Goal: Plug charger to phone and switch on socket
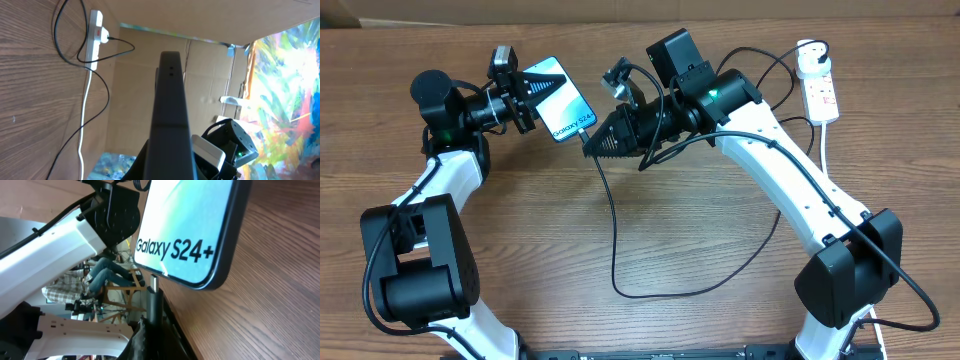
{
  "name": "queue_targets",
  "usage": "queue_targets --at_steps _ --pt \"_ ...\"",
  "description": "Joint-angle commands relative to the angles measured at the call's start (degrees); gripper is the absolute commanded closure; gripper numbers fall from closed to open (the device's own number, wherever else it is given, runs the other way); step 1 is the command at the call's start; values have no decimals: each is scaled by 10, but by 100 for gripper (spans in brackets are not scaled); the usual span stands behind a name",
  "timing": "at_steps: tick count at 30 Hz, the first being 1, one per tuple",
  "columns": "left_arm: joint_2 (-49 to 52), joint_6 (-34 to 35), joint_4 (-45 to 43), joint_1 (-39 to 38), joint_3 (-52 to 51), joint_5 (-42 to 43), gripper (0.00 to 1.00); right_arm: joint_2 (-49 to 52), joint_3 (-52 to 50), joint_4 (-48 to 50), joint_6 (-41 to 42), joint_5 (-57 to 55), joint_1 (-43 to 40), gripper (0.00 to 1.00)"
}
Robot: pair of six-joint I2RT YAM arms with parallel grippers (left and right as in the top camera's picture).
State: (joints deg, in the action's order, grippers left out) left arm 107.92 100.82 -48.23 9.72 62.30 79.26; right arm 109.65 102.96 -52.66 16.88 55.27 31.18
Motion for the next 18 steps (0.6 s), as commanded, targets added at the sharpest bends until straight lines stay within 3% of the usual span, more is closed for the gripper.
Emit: queue_targets --at_steps 1,18 --pt "-4 8 -4 -4 13 12 96 -21 9 -1 12 -2 3 96" --pt "-4 8 -5 -4 13 17 96 -13 1 -7 24 -1 11 96"
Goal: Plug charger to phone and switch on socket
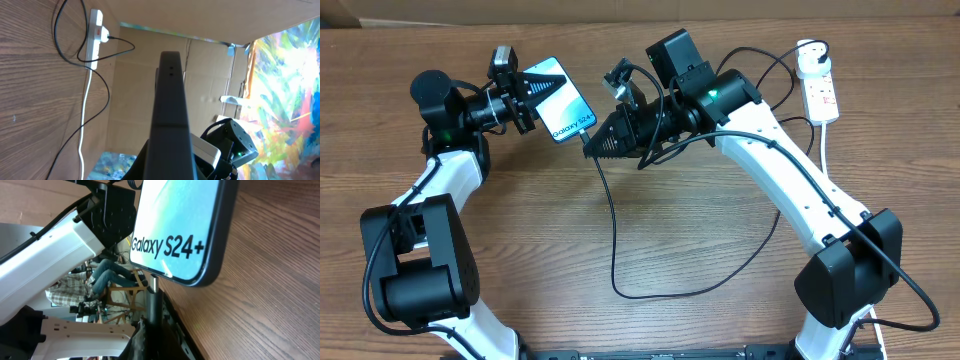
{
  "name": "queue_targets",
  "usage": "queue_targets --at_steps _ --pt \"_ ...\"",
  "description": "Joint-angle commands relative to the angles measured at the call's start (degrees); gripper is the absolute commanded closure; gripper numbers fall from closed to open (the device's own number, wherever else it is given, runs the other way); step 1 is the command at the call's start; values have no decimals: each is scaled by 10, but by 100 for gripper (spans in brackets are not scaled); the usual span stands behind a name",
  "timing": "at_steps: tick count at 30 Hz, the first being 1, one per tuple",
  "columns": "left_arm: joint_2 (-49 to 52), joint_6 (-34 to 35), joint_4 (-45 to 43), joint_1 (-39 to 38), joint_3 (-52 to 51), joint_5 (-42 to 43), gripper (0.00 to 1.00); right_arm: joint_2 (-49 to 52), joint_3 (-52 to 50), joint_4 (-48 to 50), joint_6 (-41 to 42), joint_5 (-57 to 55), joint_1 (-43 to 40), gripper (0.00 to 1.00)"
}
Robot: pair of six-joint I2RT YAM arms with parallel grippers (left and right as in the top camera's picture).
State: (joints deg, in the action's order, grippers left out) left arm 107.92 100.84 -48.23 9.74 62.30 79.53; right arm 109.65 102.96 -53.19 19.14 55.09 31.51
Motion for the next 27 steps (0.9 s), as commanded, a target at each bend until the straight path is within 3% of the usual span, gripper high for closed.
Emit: queue_targets --at_steps 1,27 --pt "-4 7 -5 -4 13 15 96 -13 1 -3 2 1 8 96" --pt "-4 2 -5 -4 13 22 96 4 1 -4 6 -3 9 96"
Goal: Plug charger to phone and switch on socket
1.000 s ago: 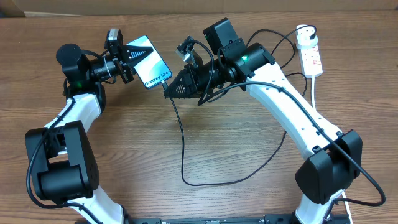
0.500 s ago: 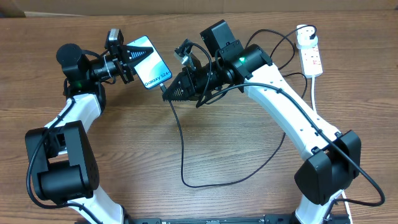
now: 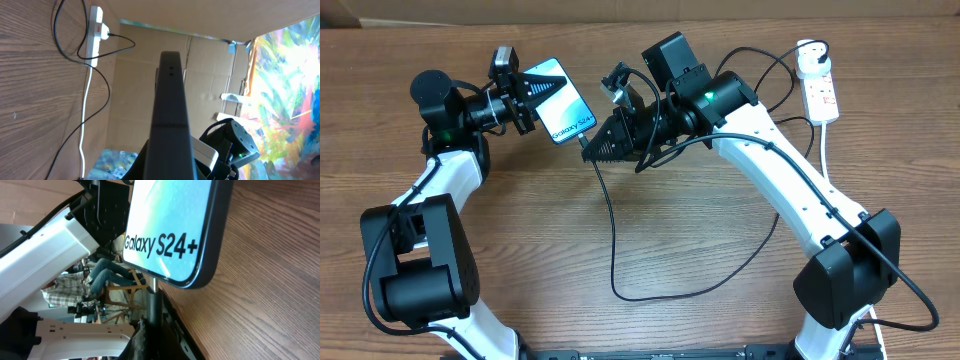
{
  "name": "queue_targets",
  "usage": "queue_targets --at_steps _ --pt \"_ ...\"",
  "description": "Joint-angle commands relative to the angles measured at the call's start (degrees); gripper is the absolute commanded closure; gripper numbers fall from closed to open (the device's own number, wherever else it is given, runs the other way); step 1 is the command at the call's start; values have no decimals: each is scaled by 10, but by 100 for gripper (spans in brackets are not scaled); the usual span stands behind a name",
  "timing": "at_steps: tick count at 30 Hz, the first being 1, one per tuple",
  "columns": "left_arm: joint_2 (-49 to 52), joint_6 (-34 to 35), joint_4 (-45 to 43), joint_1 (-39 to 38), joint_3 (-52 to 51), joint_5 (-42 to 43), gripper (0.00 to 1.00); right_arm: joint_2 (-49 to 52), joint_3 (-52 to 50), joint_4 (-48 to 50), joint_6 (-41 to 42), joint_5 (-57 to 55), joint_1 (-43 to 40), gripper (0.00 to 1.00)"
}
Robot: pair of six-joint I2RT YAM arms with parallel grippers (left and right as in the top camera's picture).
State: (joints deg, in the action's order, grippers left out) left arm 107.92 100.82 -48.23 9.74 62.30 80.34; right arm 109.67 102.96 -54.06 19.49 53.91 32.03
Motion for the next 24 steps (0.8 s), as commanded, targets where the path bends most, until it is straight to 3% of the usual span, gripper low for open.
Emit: queue_targets --at_steps 1,24 --pt "-4 -1 -5 -4 13 14 96 4 1 7 3 14 3 96" --pt "-4 -20 -5 -4 13 14 96 4 2 -9 13 21 0 96"
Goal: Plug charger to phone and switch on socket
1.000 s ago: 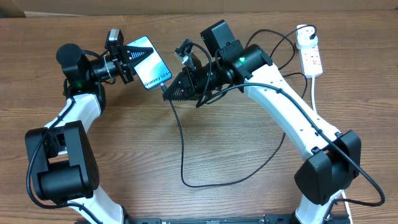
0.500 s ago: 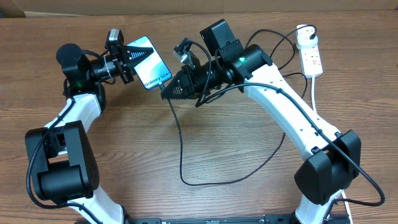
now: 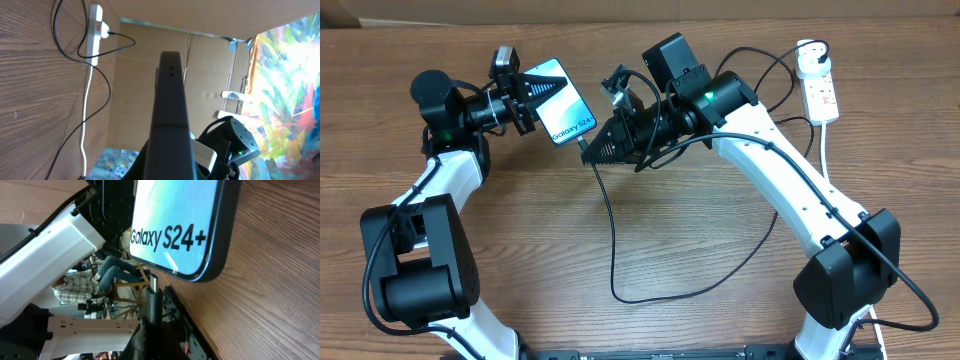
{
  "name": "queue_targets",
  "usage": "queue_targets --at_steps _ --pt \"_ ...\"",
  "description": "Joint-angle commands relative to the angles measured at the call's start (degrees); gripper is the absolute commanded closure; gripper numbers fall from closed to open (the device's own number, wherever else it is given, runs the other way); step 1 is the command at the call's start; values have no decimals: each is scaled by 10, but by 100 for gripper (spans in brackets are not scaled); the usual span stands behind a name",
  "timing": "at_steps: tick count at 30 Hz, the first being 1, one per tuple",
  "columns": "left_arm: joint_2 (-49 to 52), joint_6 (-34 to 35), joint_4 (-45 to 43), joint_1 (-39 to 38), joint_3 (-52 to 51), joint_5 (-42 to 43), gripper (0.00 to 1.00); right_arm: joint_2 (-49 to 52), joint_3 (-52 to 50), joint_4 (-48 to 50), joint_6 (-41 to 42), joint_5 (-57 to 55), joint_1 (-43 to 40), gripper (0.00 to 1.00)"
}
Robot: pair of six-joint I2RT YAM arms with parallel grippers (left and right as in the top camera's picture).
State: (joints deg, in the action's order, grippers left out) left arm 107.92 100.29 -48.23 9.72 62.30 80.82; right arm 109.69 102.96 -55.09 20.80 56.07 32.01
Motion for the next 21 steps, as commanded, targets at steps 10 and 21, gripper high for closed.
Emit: queue_targets --at_steps 10,21 --pt "-4 -15 -5 -4 13 13 96 16 2 11 5 -7 0 96" --pt "-4 -17 -5 -4 13 13 96 16 2 19 15 7 0 96"
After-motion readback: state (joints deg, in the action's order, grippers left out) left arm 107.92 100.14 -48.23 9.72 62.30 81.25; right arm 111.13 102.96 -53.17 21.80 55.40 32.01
